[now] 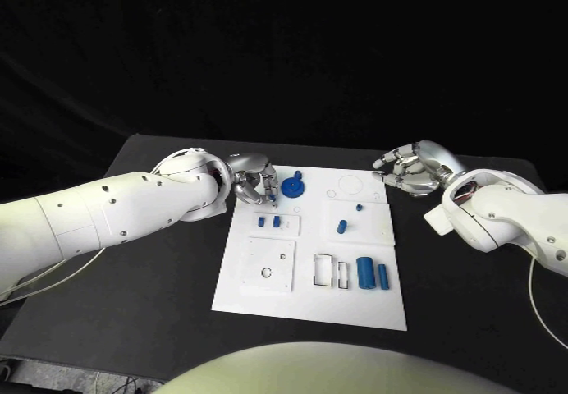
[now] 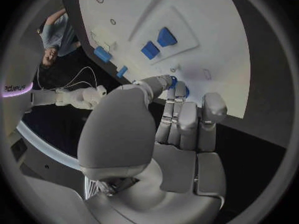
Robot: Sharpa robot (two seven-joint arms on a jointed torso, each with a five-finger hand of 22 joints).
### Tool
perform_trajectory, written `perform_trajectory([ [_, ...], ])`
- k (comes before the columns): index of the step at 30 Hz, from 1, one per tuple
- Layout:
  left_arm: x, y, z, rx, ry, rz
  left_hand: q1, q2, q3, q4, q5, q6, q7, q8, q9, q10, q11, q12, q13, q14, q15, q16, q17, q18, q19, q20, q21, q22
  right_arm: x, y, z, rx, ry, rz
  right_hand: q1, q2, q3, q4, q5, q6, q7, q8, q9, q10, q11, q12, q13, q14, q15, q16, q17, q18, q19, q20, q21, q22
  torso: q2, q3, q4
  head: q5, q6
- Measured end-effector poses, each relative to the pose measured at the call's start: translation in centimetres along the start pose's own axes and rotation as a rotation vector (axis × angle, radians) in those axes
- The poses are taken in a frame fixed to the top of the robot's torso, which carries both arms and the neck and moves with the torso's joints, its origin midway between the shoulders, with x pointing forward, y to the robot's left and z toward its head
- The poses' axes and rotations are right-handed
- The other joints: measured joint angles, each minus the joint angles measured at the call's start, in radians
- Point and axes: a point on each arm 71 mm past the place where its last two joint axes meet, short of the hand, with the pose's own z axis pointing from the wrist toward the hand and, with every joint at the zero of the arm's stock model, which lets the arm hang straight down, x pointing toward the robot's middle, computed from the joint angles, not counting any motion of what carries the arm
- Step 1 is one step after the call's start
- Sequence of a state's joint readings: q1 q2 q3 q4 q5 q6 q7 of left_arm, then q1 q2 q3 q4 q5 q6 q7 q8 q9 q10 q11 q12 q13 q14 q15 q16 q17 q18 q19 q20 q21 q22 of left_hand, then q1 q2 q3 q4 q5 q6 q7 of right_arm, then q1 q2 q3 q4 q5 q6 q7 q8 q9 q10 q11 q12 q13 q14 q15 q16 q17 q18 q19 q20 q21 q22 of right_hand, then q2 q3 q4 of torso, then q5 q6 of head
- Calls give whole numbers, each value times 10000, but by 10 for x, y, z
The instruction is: Assemble the parts on the task board
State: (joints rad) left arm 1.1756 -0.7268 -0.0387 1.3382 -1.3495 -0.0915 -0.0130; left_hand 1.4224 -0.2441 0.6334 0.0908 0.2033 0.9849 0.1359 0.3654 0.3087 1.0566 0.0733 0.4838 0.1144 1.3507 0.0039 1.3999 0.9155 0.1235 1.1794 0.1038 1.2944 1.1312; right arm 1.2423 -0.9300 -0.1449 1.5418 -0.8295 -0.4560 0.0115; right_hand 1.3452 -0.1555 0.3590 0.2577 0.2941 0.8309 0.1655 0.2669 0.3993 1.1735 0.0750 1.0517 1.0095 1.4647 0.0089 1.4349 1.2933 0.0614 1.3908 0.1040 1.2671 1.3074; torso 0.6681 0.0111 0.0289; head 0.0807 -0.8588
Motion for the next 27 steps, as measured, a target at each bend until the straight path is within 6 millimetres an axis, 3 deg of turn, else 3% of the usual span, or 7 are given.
perform_trajectory([
  [13, 6, 4, 6, -238, 253, -1, 0, 0, 0, 0, 0, -1, -1, -1, 7, 0, 0, 0, 1, 0, 0, 0, -26, 2, 0, 0, 0, 0, 1, 1, 0, -19, 28, 12, 0, 0, 0, 0, 0, 0, 0, -1, -1, 0, 0, 0, 0, 0, 0, 0, 0, 0, 0, 0, 0, -1, -9, 6, -3, 35, -18],
  [27, 8, 1, 7, -206, 509, -14, -40, -40, 0, 1, 1, 19, -23, -30, 7, 24, -25, -40, 1, 0, 0, 0, 49, 3, 29, 29, 0, 40, 2, 1, 0, -24, 29, 11, 0, 0, 28, -28, 0, 0, 0, -2, 7, 0, 0, -41, -43, 0, 0, -41, -21, 0, 0, 1, -54, 6, -1, -1, 4, -38, -66],
])
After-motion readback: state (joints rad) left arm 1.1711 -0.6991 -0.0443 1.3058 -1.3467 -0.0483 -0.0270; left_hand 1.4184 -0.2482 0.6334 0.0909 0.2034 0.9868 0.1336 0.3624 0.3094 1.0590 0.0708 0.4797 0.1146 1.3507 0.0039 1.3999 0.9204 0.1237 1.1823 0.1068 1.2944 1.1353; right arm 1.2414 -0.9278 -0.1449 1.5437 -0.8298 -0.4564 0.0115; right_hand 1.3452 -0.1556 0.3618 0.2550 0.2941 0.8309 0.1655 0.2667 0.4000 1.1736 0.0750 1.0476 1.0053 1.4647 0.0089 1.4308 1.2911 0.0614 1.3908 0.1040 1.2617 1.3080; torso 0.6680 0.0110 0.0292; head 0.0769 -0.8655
